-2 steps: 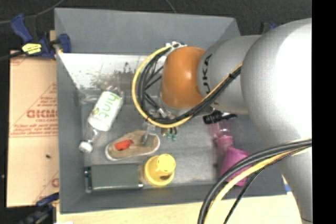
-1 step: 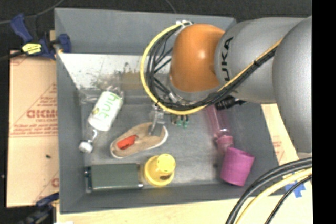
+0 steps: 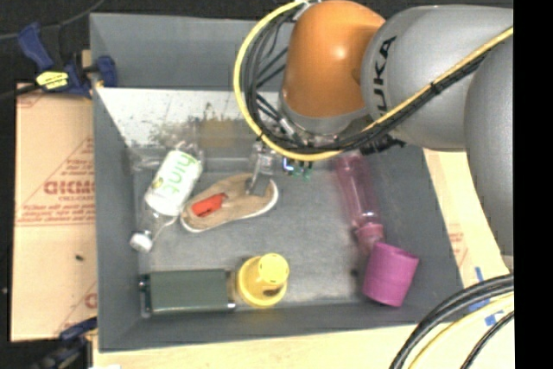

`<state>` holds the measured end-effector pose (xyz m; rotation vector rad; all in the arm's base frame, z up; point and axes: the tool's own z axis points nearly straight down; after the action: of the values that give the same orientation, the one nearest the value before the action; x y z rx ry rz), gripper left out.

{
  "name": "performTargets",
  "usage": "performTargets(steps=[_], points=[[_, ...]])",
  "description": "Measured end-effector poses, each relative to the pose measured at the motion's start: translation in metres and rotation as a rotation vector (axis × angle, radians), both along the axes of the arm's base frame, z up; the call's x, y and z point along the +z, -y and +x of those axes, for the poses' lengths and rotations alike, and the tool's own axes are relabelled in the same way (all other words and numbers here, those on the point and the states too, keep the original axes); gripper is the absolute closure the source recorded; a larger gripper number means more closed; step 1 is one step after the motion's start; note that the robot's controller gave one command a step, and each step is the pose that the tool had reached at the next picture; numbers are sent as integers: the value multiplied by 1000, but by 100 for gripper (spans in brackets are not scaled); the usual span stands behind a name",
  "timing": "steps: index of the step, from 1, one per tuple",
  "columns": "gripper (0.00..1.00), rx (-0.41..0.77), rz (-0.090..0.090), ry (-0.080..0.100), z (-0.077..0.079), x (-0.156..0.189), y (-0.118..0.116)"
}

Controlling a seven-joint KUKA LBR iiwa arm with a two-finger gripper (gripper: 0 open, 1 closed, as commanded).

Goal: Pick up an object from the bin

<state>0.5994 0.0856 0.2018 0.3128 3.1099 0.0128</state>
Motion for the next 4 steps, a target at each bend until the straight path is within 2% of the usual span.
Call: performTargets(steps=[1, 2, 3, 4], points=[[100, -1, -1, -11, -4, 3, 1], [100, 353, -7, 5, -10, 54, 17], [100, 77, -1, -7, 10, -128, 35], [100, 76, -1, -7, 10, -128, 35]])
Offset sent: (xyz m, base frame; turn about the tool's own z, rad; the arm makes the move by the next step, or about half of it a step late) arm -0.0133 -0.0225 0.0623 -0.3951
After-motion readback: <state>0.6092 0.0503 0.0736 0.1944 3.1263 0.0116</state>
